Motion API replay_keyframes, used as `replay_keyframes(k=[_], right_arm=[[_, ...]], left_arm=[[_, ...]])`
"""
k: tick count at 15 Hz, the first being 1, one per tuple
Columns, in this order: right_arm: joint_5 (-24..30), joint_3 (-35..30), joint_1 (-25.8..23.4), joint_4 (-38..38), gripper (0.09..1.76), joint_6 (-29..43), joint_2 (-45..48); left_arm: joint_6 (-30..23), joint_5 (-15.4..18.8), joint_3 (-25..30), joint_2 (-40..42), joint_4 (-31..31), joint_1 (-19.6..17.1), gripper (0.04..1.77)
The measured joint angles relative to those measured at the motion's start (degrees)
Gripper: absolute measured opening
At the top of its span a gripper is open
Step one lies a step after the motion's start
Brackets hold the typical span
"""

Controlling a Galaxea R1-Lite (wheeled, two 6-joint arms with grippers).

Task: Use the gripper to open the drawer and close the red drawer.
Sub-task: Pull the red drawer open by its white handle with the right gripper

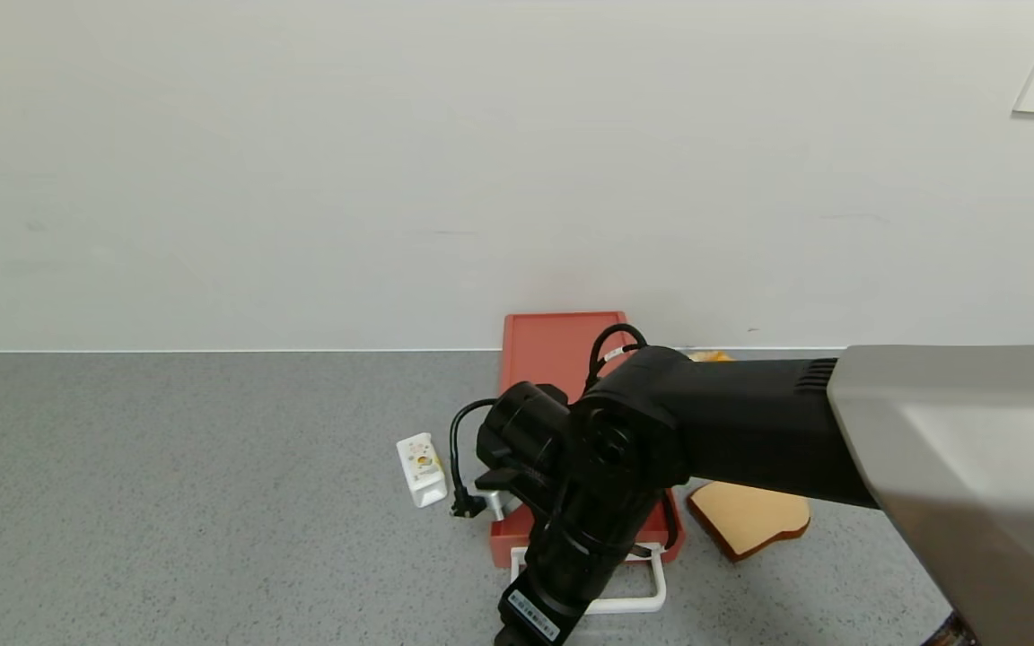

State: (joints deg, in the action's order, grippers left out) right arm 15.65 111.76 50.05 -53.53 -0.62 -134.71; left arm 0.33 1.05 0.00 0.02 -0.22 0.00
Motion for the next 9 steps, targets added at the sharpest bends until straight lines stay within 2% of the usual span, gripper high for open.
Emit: replay_keyframes(k=[6,9], right_arm=[[-0.1,0.0,0.1,-2.2,1.71,2.9,4.6],[-0.5,-1.1,-1.7,-2.7,1.71,2.3,8.8]], left_arm=[[0.0,0.0,0.0,0.0,0.0,0.0,1.72],[0.0,-0.3,0.0,0.0,0.0,0.0,1.72]])
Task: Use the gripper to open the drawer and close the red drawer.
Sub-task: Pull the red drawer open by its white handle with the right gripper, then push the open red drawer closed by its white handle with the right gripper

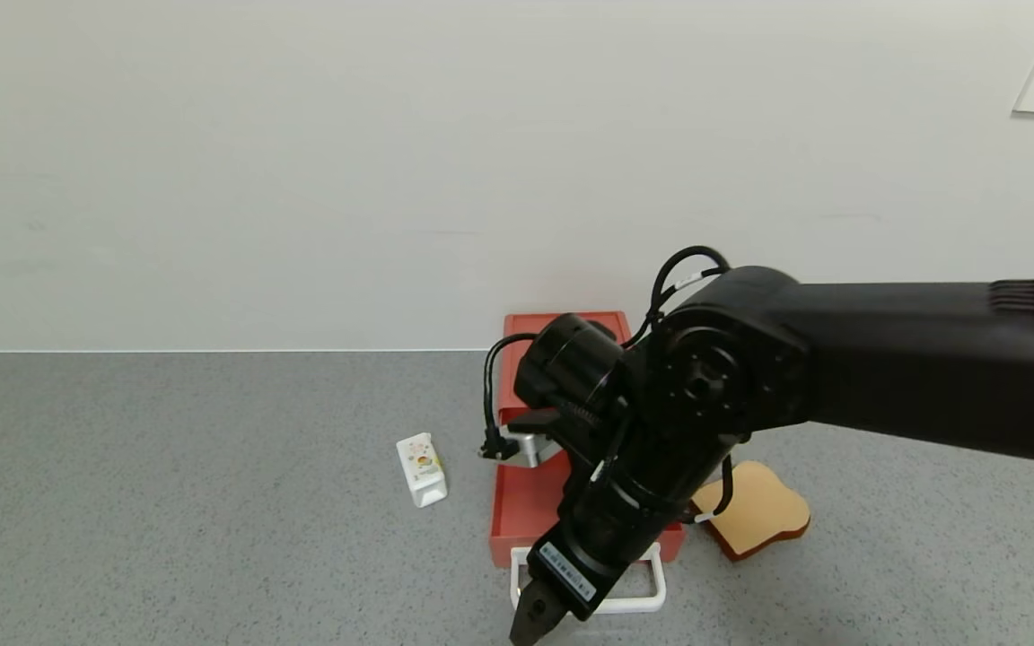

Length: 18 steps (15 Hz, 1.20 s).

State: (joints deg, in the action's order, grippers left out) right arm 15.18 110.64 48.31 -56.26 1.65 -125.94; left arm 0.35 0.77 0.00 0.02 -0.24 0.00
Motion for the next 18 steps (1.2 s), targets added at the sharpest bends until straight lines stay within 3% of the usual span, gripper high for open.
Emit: replay_keyframes(k=[7,14,18], right_arm=[[2.6,-8.0,-7.4,2.3,1.71,-6.6,14.1],[6.2,-28.6,-17.4,20.1,1.71,-7.7,29.0],[9.2,-37.1,-24.4,28.2,1.71,-7.6,35.4]], left_arm=[[0.1,0.0,0.0,0.0,0.0,0.0,1.72],[0.0,-0.1,0.0,0.0,-0.1,0.0,1.72],[-0.1,-0.1,0.0,0.0,-0.2,0.0,1.72]])
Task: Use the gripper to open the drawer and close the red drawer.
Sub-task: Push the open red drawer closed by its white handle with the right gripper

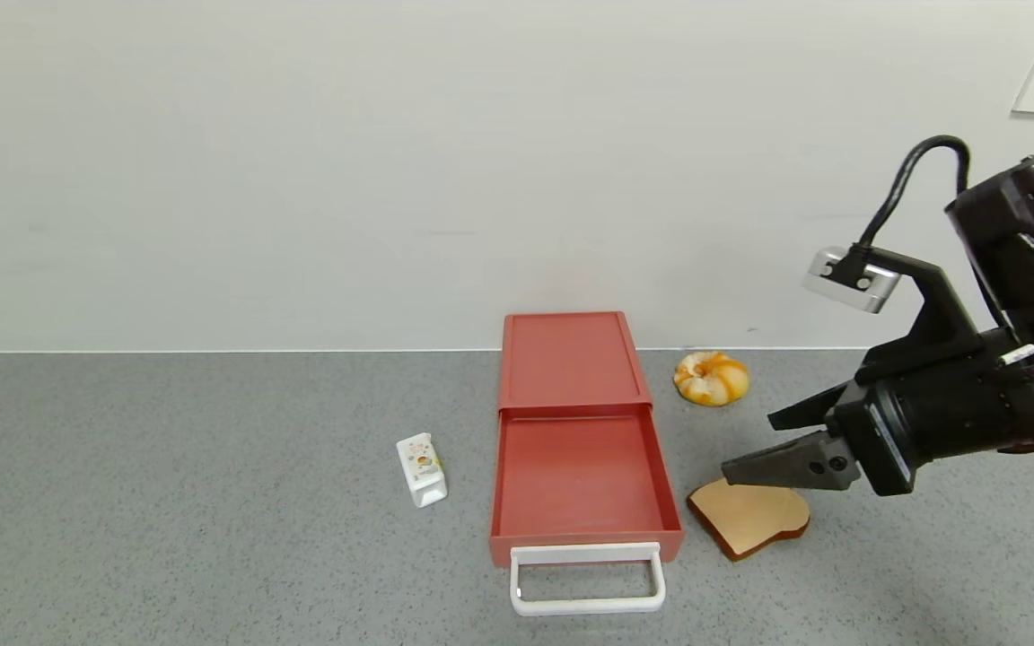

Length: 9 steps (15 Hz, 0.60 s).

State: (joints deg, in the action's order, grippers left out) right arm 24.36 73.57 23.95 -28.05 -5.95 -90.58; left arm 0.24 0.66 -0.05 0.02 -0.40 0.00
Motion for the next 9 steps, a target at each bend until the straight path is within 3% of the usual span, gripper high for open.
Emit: replay_keyframes(k=[6,9], right_arm=[[4.3,-9.8,-9.0,13.2,1.71,0.6,4.4],[4.7,-12.0,-10.9,15.2,1.71,0.8,5.0]], left_arm=[[-0.1,0.0,0.0,0.0,0.0,0.0,1.72],[-0.1,-0.1,0.0,0.0,0.0,0.0,1.72]])
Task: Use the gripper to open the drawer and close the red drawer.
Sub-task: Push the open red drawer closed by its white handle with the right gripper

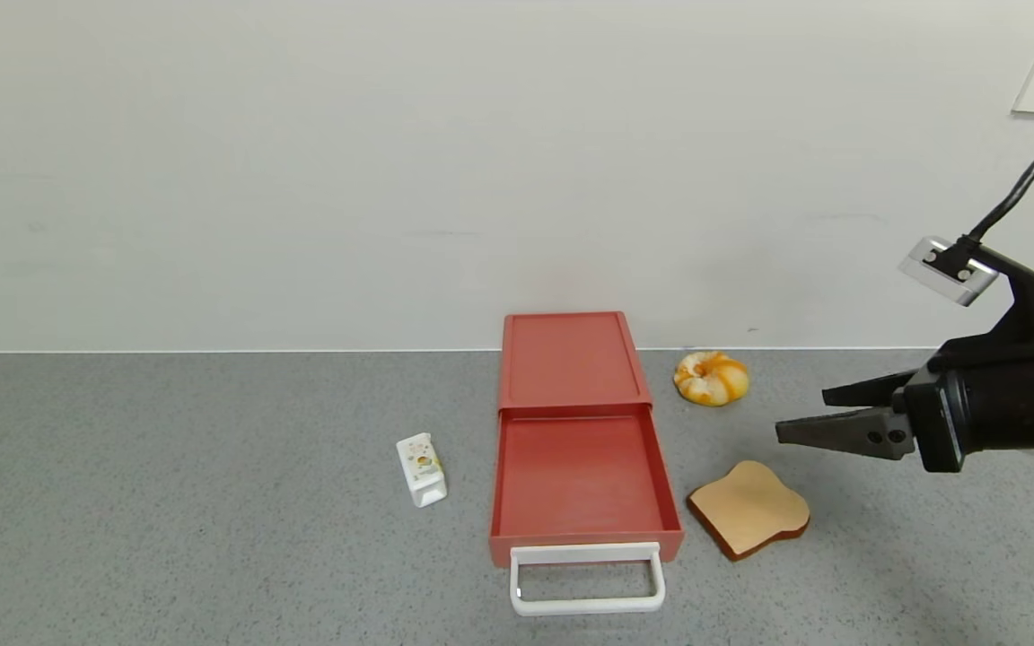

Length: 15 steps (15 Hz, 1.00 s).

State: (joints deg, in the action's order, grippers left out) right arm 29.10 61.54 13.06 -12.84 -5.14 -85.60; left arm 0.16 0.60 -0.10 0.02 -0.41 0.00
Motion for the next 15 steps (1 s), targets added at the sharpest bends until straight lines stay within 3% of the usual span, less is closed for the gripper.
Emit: replay_keyframes(k=[15], right_arm=[[-0.1,-0.3,0.0,-0.2,1.71,0.4,0.3]], left_arm=[[0.0,0.0,0.0,0.0,0.0,0.0,1.72]])
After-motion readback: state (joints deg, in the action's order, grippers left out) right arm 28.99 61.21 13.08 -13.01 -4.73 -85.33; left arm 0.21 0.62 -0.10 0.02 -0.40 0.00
